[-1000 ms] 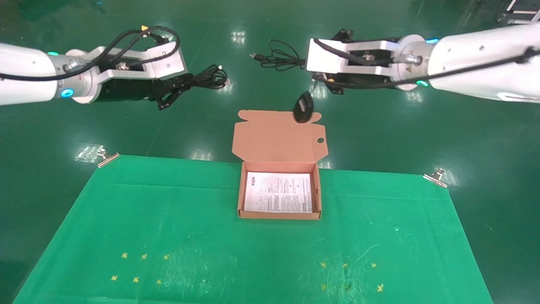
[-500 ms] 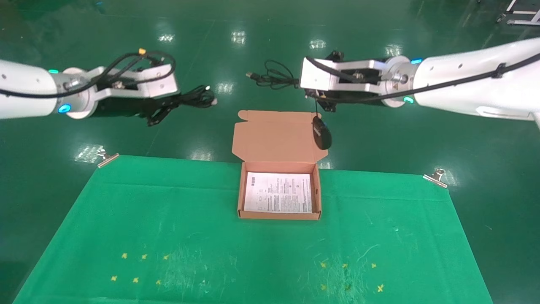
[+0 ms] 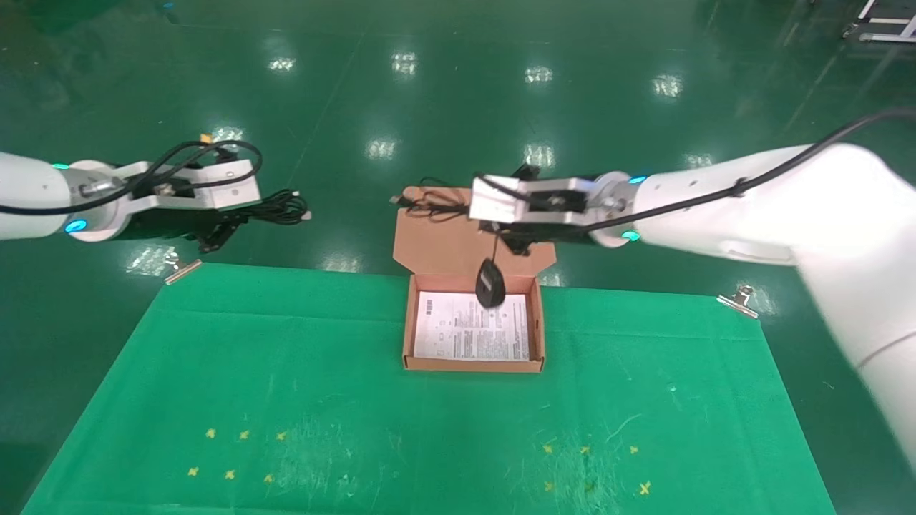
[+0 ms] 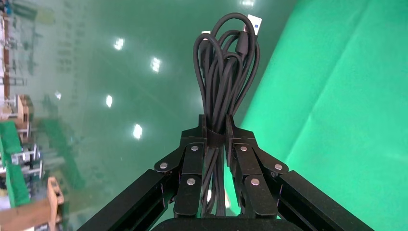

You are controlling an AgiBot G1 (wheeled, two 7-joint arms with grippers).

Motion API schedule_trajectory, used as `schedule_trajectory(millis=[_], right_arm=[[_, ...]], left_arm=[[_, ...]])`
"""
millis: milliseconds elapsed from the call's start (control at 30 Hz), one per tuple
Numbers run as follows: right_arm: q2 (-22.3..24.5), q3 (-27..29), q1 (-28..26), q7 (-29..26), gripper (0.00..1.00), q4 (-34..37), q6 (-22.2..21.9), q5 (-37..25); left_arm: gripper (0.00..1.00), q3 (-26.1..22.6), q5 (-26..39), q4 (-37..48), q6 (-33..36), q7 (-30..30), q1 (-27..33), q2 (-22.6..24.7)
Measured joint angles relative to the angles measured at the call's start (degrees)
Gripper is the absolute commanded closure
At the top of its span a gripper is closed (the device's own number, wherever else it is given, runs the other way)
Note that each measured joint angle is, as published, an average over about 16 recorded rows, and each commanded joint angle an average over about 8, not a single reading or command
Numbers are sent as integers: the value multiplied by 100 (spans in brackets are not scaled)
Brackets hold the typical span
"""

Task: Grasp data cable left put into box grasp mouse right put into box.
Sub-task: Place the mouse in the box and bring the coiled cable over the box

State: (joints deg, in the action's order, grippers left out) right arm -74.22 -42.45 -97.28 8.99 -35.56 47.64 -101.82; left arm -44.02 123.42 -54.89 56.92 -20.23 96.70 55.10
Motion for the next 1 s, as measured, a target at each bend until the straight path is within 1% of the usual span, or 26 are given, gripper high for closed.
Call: schedule_trajectory(millis=[233, 400, 533, 733, 767, 800, 1000], right_arm=[[-250, 22, 114, 343, 100, 405, 7, 399], [-339, -44, 203, 419, 100, 654, -45, 688], [-367, -150, 280, 320, 100, 869, -147, 898], [-390, -406, 377, -16, 100, 1228, -338, 1101], [-392, -451, 388, -77, 98, 1281, -365, 1121], [-394, -497, 398, -139, 89, 1334, -392, 1143], [-385, -743, 435, -409, 14, 1512, -476, 1222]], left_arm=[[100, -30, 166, -142, 67, -218, -47, -78], [100, -34, 207, -213, 85, -290, -66, -96], [100, -36, 223, -247, 91, -321, -76, -104], [100, -37, 236, -273, 96, -345, -83, -110], [100, -37, 238, -275, 96, -347, -84, -110], [100, -37, 239, -278, 96, -349, -85, -111], [100, -40, 242, -289, 98, -356, -88, -111]])
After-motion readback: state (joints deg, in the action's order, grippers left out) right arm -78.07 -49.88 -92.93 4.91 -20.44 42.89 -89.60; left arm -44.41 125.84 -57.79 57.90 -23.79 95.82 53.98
